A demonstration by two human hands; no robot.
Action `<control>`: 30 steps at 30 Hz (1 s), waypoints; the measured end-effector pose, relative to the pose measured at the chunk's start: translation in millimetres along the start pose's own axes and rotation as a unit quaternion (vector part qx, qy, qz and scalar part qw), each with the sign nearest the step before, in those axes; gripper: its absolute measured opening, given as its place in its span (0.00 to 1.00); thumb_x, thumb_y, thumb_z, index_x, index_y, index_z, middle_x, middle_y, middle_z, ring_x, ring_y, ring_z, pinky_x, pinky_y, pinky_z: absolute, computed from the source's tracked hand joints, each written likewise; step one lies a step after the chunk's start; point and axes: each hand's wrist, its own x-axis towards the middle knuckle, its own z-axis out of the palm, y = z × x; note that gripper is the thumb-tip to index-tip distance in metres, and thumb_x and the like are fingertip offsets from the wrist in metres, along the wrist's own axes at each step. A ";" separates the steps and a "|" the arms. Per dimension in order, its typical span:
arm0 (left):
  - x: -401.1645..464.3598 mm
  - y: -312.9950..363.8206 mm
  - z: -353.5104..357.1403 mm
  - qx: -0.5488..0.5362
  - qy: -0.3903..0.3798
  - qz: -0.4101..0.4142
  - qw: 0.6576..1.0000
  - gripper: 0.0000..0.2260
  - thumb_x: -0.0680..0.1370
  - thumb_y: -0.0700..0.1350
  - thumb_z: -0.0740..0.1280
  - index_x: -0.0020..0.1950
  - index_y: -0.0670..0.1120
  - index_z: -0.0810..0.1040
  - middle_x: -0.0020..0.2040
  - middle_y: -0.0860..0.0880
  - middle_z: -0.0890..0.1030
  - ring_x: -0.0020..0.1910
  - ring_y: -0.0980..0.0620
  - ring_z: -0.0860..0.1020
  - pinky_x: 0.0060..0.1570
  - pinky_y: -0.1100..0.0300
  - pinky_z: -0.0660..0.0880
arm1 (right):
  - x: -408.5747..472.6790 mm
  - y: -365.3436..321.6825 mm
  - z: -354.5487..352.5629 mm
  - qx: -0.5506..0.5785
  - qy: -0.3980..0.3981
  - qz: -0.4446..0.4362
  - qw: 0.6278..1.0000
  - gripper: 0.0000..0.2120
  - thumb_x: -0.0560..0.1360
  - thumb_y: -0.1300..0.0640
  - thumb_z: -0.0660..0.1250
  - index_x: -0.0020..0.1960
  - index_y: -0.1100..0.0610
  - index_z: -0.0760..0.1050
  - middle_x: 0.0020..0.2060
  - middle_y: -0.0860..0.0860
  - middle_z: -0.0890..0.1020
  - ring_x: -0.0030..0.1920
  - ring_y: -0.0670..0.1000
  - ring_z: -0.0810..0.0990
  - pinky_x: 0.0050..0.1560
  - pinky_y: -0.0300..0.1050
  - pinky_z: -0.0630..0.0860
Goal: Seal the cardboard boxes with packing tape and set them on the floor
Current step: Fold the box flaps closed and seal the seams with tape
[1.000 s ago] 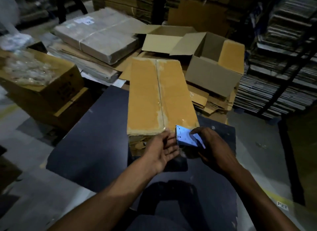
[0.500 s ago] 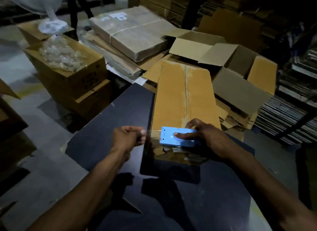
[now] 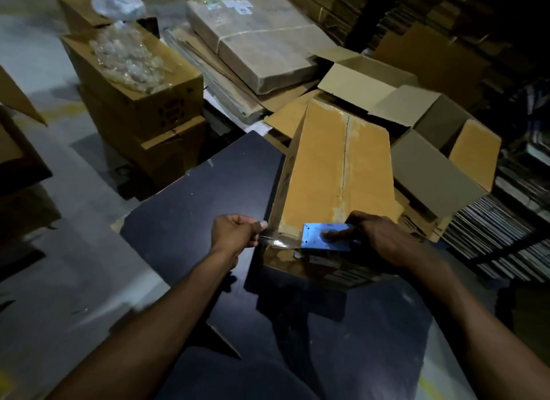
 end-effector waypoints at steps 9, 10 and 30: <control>9.8 -24.8 13.0 -0.075 -0.050 -0.091 0.992 0.11 0.71 0.39 0.82 0.46 0.37 0.83 0.38 0.39 0.86 0.31 0.50 0.80 0.36 0.58 0.83 | 18.0 -14.1 -10.6 -0.034 -0.057 0.037 0.997 0.18 0.79 0.30 0.55 0.68 0.23 0.67 0.50 0.44 0.73 0.45 0.50 0.78 0.44 0.48 0.73; 11.8 -25.5 13.1 -0.077 -0.065 -0.106 0.989 0.13 0.70 0.40 0.82 0.48 0.37 0.83 0.41 0.38 0.86 0.33 0.50 0.81 0.36 0.58 0.83 | 20.8 -14.4 -10.5 -0.033 -0.069 0.052 0.996 0.22 0.76 0.25 0.52 0.67 0.25 0.70 0.49 0.44 0.73 0.45 0.50 0.78 0.44 0.49 0.74; 30.7 -70.3 -6.1 0.118 -0.022 0.049 0.992 0.02 0.76 0.45 0.75 0.47 0.49 0.85 0.45 0.51 0.85 0.46 0.47 0.83 0.47 0.58 0.79 | 30.2 -19.6 -15.4 -0.095 -0.090 0.022 0.991 0.25 0.75 0.39 0.71 0.70 0.28 0.69 0.49 0.43 0.70 0.44 0.48 0.73 0.39 0.51 0.77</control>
